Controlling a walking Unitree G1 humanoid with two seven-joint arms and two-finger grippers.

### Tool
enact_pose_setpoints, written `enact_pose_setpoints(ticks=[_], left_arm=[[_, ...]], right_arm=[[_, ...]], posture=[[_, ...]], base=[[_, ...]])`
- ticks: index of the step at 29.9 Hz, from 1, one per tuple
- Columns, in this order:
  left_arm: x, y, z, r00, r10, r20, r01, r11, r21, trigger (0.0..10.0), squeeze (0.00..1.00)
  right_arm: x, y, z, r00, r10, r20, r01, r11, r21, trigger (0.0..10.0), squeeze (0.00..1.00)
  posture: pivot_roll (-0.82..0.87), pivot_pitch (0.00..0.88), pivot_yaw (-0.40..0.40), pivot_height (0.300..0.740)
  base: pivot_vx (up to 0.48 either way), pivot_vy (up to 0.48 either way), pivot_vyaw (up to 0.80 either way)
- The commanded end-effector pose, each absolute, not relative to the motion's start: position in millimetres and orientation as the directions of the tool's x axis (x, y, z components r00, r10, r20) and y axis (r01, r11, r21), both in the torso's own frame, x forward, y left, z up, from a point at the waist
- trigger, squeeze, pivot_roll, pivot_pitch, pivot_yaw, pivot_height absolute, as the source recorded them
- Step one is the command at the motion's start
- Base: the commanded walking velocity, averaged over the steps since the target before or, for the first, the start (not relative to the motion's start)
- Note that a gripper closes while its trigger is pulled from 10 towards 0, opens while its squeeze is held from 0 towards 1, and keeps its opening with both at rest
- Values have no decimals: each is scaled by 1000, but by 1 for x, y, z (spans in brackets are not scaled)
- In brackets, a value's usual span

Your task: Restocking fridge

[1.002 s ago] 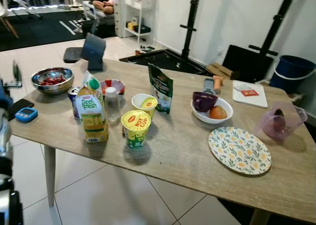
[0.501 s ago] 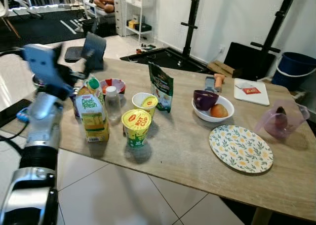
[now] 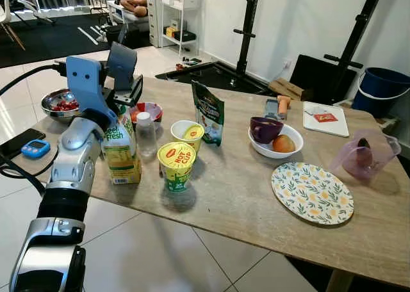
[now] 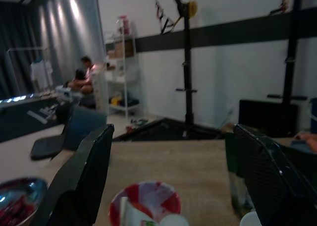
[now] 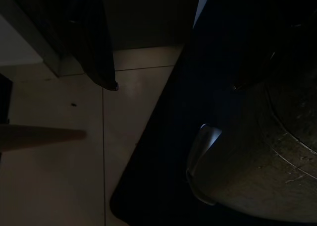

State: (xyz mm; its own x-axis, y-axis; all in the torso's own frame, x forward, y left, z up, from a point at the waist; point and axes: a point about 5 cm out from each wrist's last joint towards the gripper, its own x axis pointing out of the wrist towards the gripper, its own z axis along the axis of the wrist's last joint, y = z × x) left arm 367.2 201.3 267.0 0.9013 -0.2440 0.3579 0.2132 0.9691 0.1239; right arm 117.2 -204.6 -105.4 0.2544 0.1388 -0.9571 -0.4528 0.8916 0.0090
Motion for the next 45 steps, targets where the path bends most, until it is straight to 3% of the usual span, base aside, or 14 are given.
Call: enact_pose_setpoints(ticks=[1,10,17,25,36,45], left_arm=[[368,197,273,901,-246,358,214,969,126,10000,0],[364,184,284,910,-250,332,233,968,91,10000,0],[356,172,298,904,-326,276,329,943,37,10000,0],[350,185,309,967,-212,139,221,974,-53,10000,0],[333,191,309,963,-264,-53,265,964,8,10000,0],[329,194,299,959,-257,-116,262,965,33,10000,0]], right_arm=[[111,-191,-109,231,188,-955,-462,885,63,10000,0],[111,-191,-109,230,189,-955,-461,885,64,10000,0],[110,-191,-109,228,189,-955,-461,885,65,10000,0],[110,-192,-109,226,187,-956,-462,885,64,10000,0],[108,-194,-109,218,180,-959,-466,883,60,10000,0],[108,-194,-109,218,178,-960,-470,881,57,10000,0]], posture=[[-23,0,9,740],[-22,0,10,740],[-22,0,11,740],[-24,0,13,740],[-2,0,28,740],[-1,0,31,740]], base=[[0,0,0],[0,0,0],[0,0,0],[0,0,0],[0,0,0],[0,0,0]])
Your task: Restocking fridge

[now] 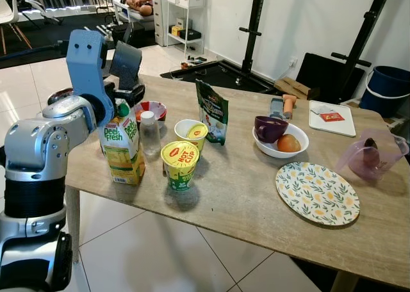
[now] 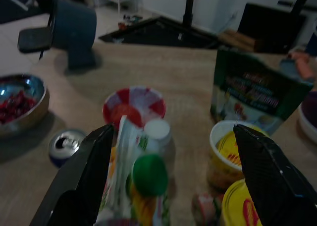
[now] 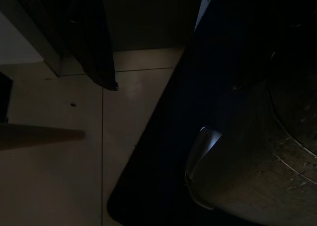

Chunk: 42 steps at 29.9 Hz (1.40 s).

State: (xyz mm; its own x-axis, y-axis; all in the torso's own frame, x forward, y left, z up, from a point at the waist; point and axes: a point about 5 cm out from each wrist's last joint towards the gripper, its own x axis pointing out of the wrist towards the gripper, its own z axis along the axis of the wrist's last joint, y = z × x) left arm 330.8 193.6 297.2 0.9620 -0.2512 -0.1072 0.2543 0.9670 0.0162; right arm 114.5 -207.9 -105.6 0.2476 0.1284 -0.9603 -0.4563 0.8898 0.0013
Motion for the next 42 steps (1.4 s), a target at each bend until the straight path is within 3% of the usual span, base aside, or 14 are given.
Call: enact_pose_setpoints(ticks=[1,4,9,18,28,42], left_arm=[[329,197,292,961,-236,-147,247,967,64,10000,0],[335,214,268,965,-126,-229,166,973,163,10000,0],[337,221,266,970,-72,-231,120,973,199,10000,0],[340,219,263,974,-59,-220,109,969,223,10000,0],[353,220,258,988,15,-156,47,921,387,10000,0],[364,211,247,993,-1,-121,50,914,403,10000,0]], right_arm=[[107,-194,-109,218,178,-960,-471,880,56,10000,0],[107,-193,-110,215,177,-960,-473,879,56,10000,0],[106,-193,-110,214,176,-961,-472,880,56,10000,0],[105,-192,-110,214,178,-960,-467,882,60,10000,0],[105,-190,-111,215,182,-959,-465,883,63,10000,0],[104,-189,-111,219,181,-959,-459,886,63,10000,0]], posture=[[0,0,28,740],[-6,0,27,740],[-7,0,26,740],[-9,0,27,740],[-12,0,28,740],[-20,0,26,740]], base=[[0,0,0],[0,0,0],[0,0,0],[0,0,0],[0,0,0],[0,0,0]])
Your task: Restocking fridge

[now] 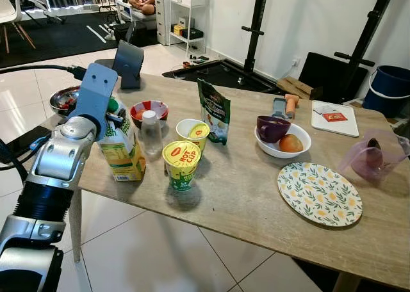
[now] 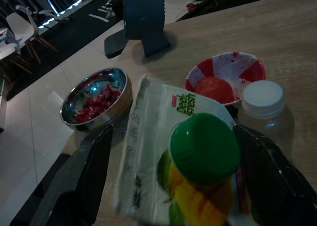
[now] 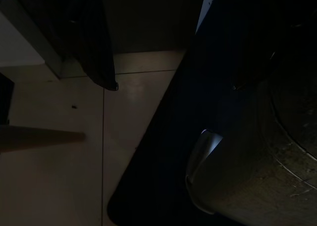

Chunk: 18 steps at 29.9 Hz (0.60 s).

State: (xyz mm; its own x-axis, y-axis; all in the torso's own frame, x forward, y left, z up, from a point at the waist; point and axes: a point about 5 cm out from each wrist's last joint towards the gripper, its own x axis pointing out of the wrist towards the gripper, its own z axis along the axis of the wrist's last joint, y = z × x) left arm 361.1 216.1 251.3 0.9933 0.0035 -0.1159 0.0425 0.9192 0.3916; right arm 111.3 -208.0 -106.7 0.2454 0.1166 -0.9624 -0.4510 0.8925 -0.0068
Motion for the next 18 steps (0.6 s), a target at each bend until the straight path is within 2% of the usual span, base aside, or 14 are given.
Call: enact_pose_setpoints(ticks=[1,9,10,11,18], left_arm=[[364,211,246,993,-1,-118,49,913,405,10000,0],[369,210,237,995,-12,-100,50,920,389,10000,0],[369,210,235,994,-22,-108,62,922,383,7373,0],[369,210,233,993,-26,-111,66,923,379,0,0],[369,210,229,993,-28,-113,69,924,376,0,0]], right_arm=[[104,-189,-111,220,181,-959,-457,887,63,10000,0],[104,-189,-111,222,182,-958,-452,889,64,10000,0],[104,-189,-111,222,182,-958,-453,889,64,10000,0],[104,-189,-111,222,182,-958,-454,889,64,10000,0],[104,-189,-111,223,182,-958,-456,888,63,10000,0]], posture=[[-20,0,26,740],[-20,0,25,740],[-20,0,24,740],[-20,0,24,740],[-20,0,23,740]], base=[[0,0,0],[0,0,0],[0,0,0],[0,0,0],[0,0,0]])
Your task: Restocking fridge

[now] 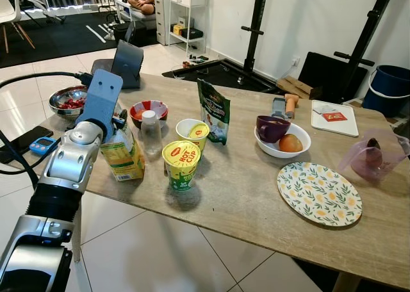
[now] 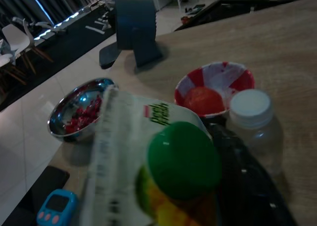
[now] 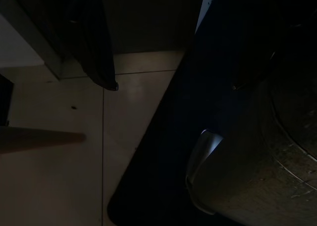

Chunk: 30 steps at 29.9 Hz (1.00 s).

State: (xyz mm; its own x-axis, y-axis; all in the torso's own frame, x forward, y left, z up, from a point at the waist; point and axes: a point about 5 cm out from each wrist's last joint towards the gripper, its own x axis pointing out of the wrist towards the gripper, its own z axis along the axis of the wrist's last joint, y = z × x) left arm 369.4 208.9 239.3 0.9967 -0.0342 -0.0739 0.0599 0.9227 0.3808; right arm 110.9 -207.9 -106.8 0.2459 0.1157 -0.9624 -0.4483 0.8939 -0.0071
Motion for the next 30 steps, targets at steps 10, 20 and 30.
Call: enact_pose_setpoints(ticks=[10,20,30], left_arm=[[372,208,229,995,-42,-94,74,924,375,0,0],[371,186,237,979,-203,-13,201,954,223,2314,0],[359,167,259,921,-380,84,369,922,120,10000,0]], right_arm=[[104,-189,-111,225,180,-958,-456,888,60,10000,0],[104,-189,-111,226,176,-958,-464,884,53,10000,0],[105,-189,-111,226,173,-959,-469,882,49,10000,0]], posture=[[-20,0,25,740],[-18,0,22,740],[-18,0,21,740]], base=[[0,0,0],[0,0,0],[0,0,0]])
